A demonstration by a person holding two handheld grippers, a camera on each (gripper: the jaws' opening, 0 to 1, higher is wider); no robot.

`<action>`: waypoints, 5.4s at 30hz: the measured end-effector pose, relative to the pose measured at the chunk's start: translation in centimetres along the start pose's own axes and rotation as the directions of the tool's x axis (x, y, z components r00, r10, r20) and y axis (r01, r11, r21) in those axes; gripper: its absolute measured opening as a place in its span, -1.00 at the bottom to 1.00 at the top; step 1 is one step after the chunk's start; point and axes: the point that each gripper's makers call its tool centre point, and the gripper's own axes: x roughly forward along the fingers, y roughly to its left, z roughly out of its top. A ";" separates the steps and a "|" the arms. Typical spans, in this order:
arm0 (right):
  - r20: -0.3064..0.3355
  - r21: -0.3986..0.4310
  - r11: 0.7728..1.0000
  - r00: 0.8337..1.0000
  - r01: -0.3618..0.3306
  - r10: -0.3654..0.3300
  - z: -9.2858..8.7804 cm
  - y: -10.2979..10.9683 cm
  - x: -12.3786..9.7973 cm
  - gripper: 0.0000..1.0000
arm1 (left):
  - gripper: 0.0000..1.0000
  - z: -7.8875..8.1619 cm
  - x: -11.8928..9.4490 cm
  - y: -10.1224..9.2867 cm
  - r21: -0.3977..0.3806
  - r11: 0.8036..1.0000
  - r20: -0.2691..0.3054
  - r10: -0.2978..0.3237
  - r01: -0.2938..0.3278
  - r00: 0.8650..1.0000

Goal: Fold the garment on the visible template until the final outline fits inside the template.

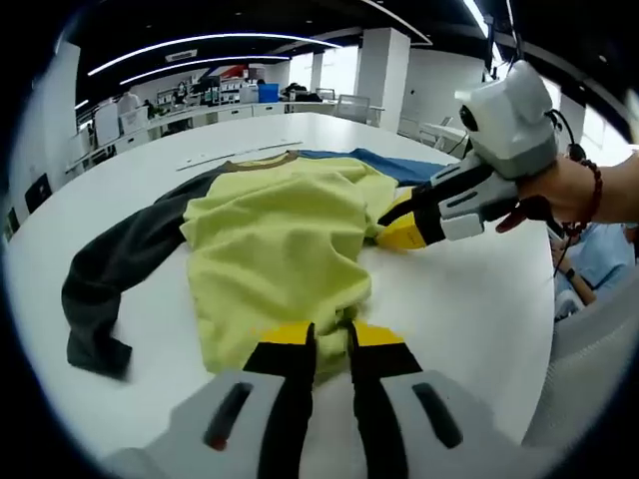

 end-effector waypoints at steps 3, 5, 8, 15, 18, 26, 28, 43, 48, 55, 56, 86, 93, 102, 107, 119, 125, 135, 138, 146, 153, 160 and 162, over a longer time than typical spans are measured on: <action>0.000 -0.010 1.000 1.000 -0.001 0.001 0.0 -0.2 -0.2 -1.00 | -0.93 0.3 -0.3 0.2 -0.038 0.999 0.012 -0.007 0.007 1.000; 0.004 -0.018 1.000 1.000 -0.010 0.010 0.0 -0.4 -0.7 -1.00 | -0.94 0.8 -0.7 0.3 -0.062 0.998 0.024 -0.017 0.018 1.000; 0.024 -0.031 0.999 0.999 -0.028 0.029 0.7 -0.6 -1.8 -1.00 | -0.96 1.9 -1.6 0.5 -0.066 0.998 0.052 -0.022 0.026 0.998; 0.067 -0.052 0.999 0.998 -0.005 0.009 2.8 -2.7 -4.4 -1.00 | -0.96 6.4 -4.0 2.1 -0.032 0.999 0.149 -0.031 0.036 0.988; 0.098 -0.049 0.999 0.995 0.020 -0.015 4.4 -4.2 -5.1 -1.00 | -0.96 9.0 -4.8 3.8 -0.024 1.000 0.205 -0.002 0.007 0.979; 0.125 -0.011 0.998 0.990 0.065 -0.063 6.8 -7.9 -4.8 -1.00 | -0.96 12.6 -3.7 8.7 -0.020 0.994 0.228 0.108 -0.107 0.968; 0.117 -0.003 0.998 0.991 0.066 -0.065 7.0 -8.5 -4.3 -1.00 | -0.96 12.6 -2.7 9.4 -0.022 0.992 0.208 0.124 -0.122 0.970; 0.004 0.100 0.993 0.998 0.060 -0.060 5.2 -11.4 0.9 -1.00 | -0.96 8.2 2.4 12.8 -0.025 0.982 0.033 0.189 -0.189 0.981; -0.010 0.108 0.992 0.998 0.064 -0.063 4.9 -11.7 1.5 -1.00 | -0.94 7.8 2.9 13.3 -0.052 0.980 0.033 0.196 -0.194 0.980; -0.015 0.175 0.981 0.996 0.086 -0.085 4.6 -12.4 1.1 -0.80 | -0.75 8.0 1.8 13.8 -0.064 0.977 0.044 0.208 -0.205 0.977; -0.013 0.183 0.979 0.996 0.088 -0.087 4.6 -12.5 0.9 -0.75 | -0.69 8.0 1.5 13.8 -0.075 0.977 0.052 0.205 -0.200 0.977; -0.037 0.174 0.985 0.999 -0.022 0.028 2.2 -7.4 -2.4 -0.52 | -0.60 2.5 -1.8 15.9 -0.225 0.941 -0.011 0.259 -0.254 0.966; -0.058 0.184 0.983 0.998 -0.023 0.034 1.5 -7.5 -0.8 -0.63 | -0.70 1.9 -1.4 16.1 -0.239 0.937 -0.014 0.261 -0.257 0.965; -0.087 0.204 0.979 0.996 -0.002 0.020 0.8 -7.9 0.0 -0.81 | -0.78 1.7 -1.1 16.6 -0.288 0.922 -0.007 0.268 -0.259 0.963; -0.089 0.208 0.978 0.996 0.013 0.006 0.8 -8.2 -0.1 -1.00 | -0.91 2.1 -1.1 16.6 -0.273 0.926 0.005 0.272 -0.260 0.962; -0.102 0.230 0.973 0.995 0.011 0.013 0.2 -8.2 -1.9 -1.00 | -0.96 4.7 -3.1 15.3 -0.223 0.949 0.097 0.249 -0.223 0.964; -0.110 0.234 0.972 0.994 0.007 0.019 -0.5 -7.9 -3.6 -1.00 | -0.97 5.9 -4.6 13.8 -0.206 0.961 0.139 0.217 -0.186 0.966; -0.114 0.242 0.970 0.993 0.014 0.014 -2.2 -7.2 -7.2 -1.00 | -0.97 6.4 -6.6 10.3 -0.156 0.980 0.164 0.149 -0.124 0.975; -0.123 0.245 0.969 0.992 0.016 0.015 -3.2 -6.7 -8.4 -1.00 | -0.97 6.0 -7.3 8.8 -0.137 0.986 0.156 0.115 -0.094 0.981; -0.139 0.267 0.963 0.990 0.020 0.018 -5.2 -5.5 -11.0 -1.00 | -0.97 4.0 -8.8 5.9 -0.104 0.994 0.118 0.055 -0.043 0.991; -0.158 0.284 0.959 0.987 0.029 0.017 -6.8 -4.6 -12.7 -1.00 | -0.96 1.3 -9.5 3.6 -0.134 0.991 0.080 0.028 -0.018 0.996; -0.186 0.283 0.958 0.982 0.045 0.009 -8.4 -3.9 -14.0 -1.00 | -0.96 -0.5 -10.4 2.9 -0.087 0.996 0.033 0.031 -0.028 0.999; -0.197 0.298 0.953 0.980 0.058 0.002 -9.0 -3.8 -14.4 -1.00 | -0.96 -1.0 -10.6 2.6 -0.067 0.997 0.018 0.030 -0.029 0.999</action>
